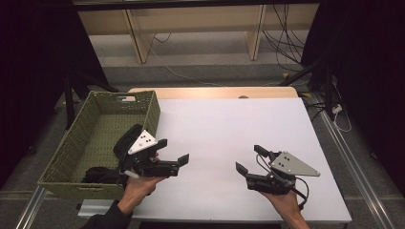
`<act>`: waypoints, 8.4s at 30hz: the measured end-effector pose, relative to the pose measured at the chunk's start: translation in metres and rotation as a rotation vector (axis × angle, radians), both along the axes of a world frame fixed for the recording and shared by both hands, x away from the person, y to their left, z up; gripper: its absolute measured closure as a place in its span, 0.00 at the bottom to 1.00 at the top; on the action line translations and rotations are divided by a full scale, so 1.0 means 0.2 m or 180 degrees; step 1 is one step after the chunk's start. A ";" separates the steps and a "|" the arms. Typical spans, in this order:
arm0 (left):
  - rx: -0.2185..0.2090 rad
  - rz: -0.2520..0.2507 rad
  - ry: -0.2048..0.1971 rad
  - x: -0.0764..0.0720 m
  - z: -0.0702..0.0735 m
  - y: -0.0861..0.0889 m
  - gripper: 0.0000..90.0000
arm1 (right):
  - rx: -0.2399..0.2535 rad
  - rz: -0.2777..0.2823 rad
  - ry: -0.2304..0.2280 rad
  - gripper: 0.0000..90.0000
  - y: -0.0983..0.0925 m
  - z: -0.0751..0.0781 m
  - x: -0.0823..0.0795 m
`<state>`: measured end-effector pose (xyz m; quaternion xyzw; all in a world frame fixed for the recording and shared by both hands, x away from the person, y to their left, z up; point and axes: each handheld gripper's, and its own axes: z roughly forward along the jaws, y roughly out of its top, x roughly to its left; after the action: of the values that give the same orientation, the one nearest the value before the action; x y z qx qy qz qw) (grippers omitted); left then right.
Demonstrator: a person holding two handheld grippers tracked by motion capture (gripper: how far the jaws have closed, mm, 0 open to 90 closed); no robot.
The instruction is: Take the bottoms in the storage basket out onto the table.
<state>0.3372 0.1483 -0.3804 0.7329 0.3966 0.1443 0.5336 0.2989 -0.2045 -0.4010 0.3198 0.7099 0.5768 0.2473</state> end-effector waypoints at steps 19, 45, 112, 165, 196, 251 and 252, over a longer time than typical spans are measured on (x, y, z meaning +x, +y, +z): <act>0.0268 0.0164 0.0288 0.08 0.06 0.09 0.05 | 0.0002 0.0009 -0.0008 0.22 0.00 0.00 0.00; 0.0636 0.0632 0.0394 0.18 0.17 0.42 0.06 | -0.0003 0.0009 0.0005 0.22 0.00 0.00 0.00; 0.1687 0.0438 0.2037 0.45 -0.25 0.64 0.16 | -0.0137 0.0080 0.0008 0.22 0.03 -0.01 0.00; 0.1396 0.0660 0.1900 0.51 -0.27 0.70 0.80 | -0.0160 0.0123 0.0002 0.24 0.04 -0.02 0.00; 0.0391 0.0847 0.1071 0.42 0.02 0.77 0.82 | -0.0151 0.0138 -0.0005 0.24 0.04 -0.02 0.00; -0.0219 0.0962 0.0220 0.29 0.33 0.72 0.82 | -0.0136 0.0120 -0.0014 0.24 0.04 -0.02 0.00; -0.0213 0.0945 0.0197 0.29 0.34 0.72 0.82 | -0.0136 0.0118 -0.0011 0.24 0.04 -0.02 0.00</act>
<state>0.3950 0.2919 -0.3132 0.6521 0.5214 0.1857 0.5180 0.2998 -0.1972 -0.4051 0.3002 0.7274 0.5665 0.2446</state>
